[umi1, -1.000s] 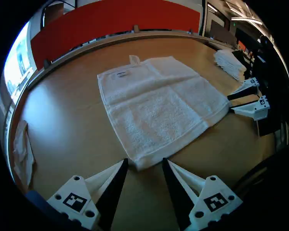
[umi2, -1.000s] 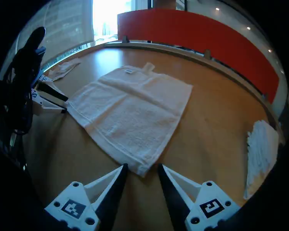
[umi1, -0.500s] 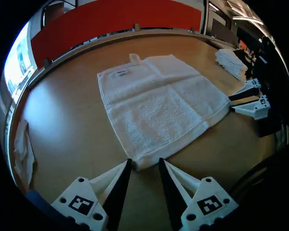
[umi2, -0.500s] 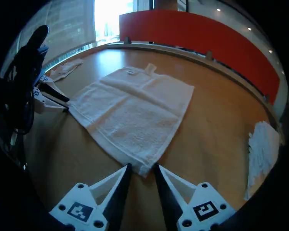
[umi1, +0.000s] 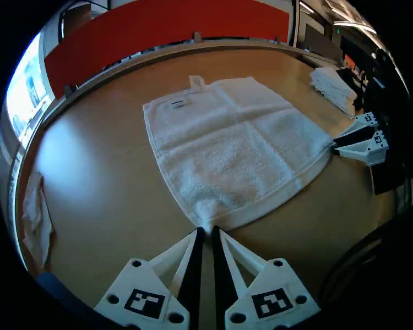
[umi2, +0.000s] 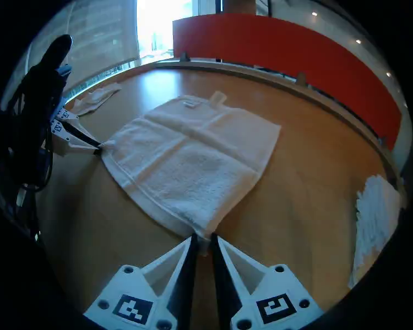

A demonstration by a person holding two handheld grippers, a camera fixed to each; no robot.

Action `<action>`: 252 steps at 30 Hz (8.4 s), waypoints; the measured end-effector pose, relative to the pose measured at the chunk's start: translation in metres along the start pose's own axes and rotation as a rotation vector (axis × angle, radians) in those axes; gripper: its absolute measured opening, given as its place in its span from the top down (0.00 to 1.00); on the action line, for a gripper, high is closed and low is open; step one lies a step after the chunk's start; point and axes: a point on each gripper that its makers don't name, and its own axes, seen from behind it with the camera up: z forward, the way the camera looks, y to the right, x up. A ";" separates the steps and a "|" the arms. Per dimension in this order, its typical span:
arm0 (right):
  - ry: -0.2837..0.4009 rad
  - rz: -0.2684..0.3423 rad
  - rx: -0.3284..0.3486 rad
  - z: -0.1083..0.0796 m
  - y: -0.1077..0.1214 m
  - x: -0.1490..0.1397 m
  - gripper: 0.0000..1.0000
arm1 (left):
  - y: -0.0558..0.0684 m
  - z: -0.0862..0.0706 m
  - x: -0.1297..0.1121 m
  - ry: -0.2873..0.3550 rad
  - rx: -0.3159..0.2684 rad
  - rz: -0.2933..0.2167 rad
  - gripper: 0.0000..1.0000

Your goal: Fold towel

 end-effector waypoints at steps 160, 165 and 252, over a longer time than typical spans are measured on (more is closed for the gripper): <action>0.022 0.021 -0.216 0.023 0.107 0.101 0.00 | -0.080 0.033 0.100 0.055 0.135 -0.121 0.07; 0.024 0.021 -0.210 0.020 0.103 0.099 0.00 | -0.081 0.027 0.100 0.062 0.141 -0.126 0.07; -0.141 -0.121 0.055 0.000 0.048 0.013 0.54 | -0.091 -0.107 -0.044 0.057 0.292 -0.380 0.07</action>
